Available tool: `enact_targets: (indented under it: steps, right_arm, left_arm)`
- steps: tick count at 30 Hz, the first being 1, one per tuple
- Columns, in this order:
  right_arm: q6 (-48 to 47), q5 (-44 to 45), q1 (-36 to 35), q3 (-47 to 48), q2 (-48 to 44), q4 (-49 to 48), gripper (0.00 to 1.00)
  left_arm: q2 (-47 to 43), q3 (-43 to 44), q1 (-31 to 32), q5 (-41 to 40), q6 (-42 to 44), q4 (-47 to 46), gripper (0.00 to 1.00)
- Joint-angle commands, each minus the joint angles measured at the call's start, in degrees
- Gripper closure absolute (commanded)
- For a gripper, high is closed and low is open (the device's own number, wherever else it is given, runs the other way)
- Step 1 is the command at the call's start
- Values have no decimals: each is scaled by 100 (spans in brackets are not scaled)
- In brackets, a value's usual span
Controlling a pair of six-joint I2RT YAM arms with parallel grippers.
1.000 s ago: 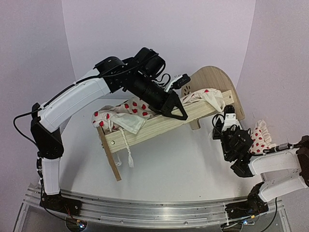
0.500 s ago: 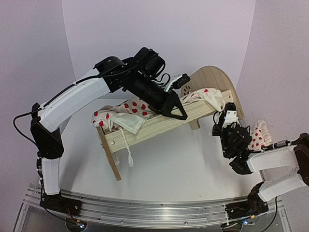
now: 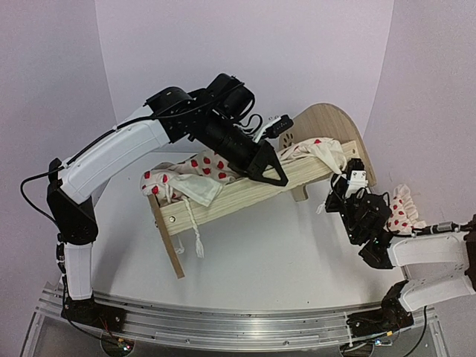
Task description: Set up the pet bed
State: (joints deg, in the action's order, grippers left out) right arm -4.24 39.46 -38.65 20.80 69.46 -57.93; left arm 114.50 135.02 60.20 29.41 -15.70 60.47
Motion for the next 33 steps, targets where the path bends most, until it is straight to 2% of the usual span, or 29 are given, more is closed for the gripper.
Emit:
enact_targets:
  steps: [1, 6, 9, 13, 16, 24, 33]
  right_arm:
    - [380, -463, -27, -34, -493, 413, 100]
    - [509, -412, -46, -146, -676, 553, 100]
    - [682, -61, -59, -162, -616, 566, 99]
    - [567, 88, -63, -56, -449, 498, 76]
    - [306, 241, -63, 21, -309, 279, 67]
    - [-2, 646, -55, 136, 298, -609, 54]
    - [-155, 1154, -41, 616, 1226, -1571, 50]
  left_arm:
    - [-1034, 535, 26, -225, 1199, -2286, 100]
    - [-1016, 558, 26, -194, 1211, -2312, 100]
    - [-1009, 560, 22, -162, 1206, -2312, 100]
    - [-1018, 565, 26, -119, 1178, -2320, 100]
    - [-1026, 566, 26, -81, 1151, -2320, 100]
    - [-1035, 561, 26, 59, 1066, -2356, 100]
    - [-1044, 541, 26, 164, 948, -2382, 100]
